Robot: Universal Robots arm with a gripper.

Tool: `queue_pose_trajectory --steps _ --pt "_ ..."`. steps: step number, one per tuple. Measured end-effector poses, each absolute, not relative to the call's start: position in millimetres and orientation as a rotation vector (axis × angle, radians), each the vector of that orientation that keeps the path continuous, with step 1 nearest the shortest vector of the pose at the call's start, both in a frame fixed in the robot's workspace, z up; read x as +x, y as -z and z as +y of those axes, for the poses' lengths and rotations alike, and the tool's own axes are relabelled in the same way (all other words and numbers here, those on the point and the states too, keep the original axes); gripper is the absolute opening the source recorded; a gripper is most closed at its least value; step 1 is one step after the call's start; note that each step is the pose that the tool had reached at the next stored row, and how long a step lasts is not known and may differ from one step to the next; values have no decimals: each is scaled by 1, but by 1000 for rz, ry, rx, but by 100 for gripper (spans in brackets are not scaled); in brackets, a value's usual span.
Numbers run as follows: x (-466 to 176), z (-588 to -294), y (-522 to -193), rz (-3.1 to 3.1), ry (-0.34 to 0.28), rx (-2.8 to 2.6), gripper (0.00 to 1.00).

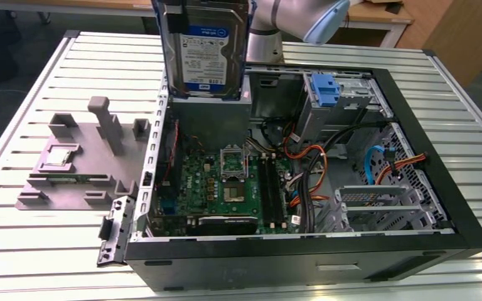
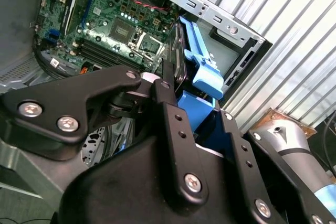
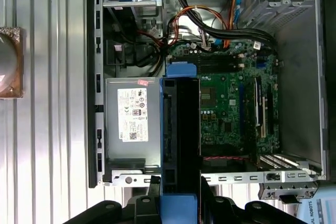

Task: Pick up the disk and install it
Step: 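Pick up the disk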

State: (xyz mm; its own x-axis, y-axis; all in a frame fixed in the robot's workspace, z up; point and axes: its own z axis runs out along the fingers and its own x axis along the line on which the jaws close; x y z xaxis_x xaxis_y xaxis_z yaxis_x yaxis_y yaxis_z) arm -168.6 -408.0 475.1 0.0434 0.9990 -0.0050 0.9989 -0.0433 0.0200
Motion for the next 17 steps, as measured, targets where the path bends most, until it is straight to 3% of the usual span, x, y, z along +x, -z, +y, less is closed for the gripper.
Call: queue_pose_trajectory --steps 17 --pt "-133 -408 -475 2160 -16 2256 37"
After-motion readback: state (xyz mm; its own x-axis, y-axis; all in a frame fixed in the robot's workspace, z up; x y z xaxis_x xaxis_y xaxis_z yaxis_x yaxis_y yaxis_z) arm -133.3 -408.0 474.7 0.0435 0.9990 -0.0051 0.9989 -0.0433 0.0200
